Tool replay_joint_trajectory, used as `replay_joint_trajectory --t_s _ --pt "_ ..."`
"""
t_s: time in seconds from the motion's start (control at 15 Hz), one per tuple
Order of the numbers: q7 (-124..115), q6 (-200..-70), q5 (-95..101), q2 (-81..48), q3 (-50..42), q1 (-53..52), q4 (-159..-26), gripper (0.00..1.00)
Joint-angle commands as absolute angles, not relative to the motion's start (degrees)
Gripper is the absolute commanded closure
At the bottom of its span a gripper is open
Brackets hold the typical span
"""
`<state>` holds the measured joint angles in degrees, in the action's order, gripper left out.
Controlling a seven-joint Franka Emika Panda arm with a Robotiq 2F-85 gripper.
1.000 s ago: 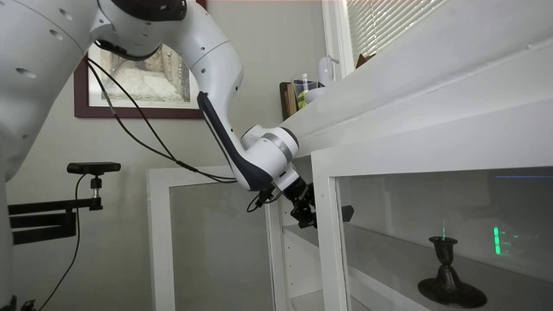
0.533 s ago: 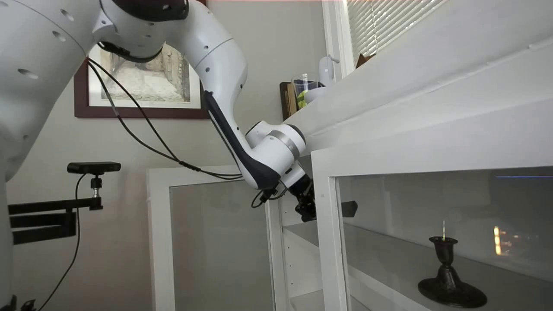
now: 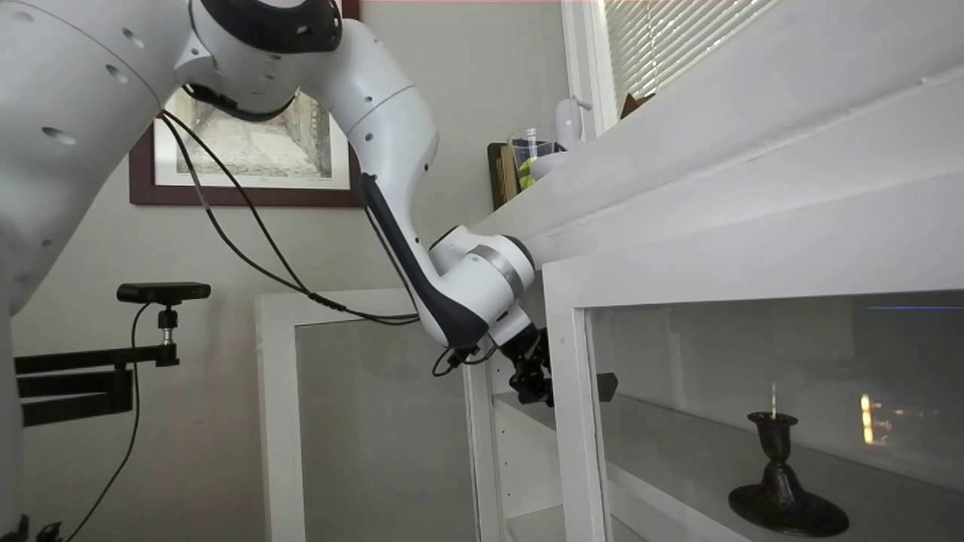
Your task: Put the remote in the cabinet
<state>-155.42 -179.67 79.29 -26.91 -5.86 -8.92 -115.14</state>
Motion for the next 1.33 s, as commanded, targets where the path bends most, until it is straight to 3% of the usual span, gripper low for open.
replay_joint_trajectory --t_s 0.0,1.27 --pt "-158.16 -181.36 80.88 -28.34 -7.29 -9.96 -113.63 0.70" --pt "-158.14 -181.35 80.58 -30.39 -9.39 -11.08 -113.28 0.70"
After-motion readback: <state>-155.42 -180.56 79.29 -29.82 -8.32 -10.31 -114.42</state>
